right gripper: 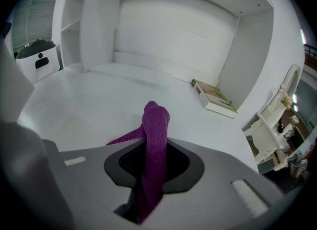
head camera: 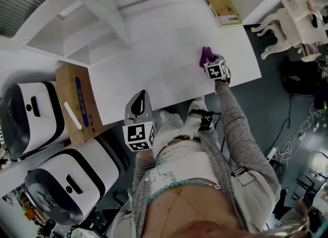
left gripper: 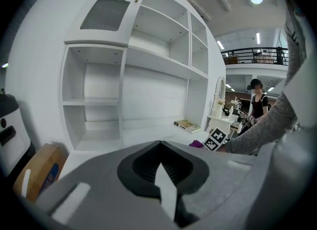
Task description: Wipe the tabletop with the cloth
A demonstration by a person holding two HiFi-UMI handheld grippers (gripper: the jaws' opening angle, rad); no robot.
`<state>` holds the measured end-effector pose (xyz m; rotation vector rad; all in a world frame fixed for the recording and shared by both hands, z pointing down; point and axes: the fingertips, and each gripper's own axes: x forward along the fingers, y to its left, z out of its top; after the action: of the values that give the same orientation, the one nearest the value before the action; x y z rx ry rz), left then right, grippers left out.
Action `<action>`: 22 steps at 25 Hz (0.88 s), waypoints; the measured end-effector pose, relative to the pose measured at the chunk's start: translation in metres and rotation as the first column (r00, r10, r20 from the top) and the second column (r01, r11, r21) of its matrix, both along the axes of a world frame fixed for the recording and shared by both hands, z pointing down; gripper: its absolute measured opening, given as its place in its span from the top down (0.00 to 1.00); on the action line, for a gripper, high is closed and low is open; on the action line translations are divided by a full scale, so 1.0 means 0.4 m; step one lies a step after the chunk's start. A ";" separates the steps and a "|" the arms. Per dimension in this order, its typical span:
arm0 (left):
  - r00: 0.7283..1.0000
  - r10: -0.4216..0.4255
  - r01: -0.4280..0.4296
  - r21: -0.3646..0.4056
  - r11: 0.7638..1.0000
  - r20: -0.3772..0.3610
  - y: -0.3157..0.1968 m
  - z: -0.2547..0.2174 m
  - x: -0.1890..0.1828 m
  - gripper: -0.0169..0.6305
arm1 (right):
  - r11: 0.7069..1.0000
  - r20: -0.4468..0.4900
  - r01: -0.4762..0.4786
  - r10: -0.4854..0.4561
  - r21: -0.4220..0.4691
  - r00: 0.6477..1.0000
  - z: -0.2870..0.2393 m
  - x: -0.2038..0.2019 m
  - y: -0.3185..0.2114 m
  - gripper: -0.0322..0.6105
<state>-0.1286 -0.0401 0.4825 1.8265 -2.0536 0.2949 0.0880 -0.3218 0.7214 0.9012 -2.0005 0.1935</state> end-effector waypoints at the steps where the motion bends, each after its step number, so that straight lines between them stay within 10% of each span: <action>1: 1.000 -0.004 0.004 0.002 1.000 -0.001 0.009 0.000 -0.006 0.97 | 1.000 -0.003 0.002 -0.002 0.003 1.000 -0.001 -0.007 0.003 0.81; 22: 0.996 -0.047 0.056 0.129 0.990 -0.073 0.097 -0.043 -0.022 0.97 | 0.998 0.018 0.052 -0.051 -0.033 0.999 -0.006 -0.094 0.069 0.83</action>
<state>-0.1373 -0.0014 0.4655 1.8280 -2.1121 0.0824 0.0505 -0.2941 0.7188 0.8285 -2.0279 0.2054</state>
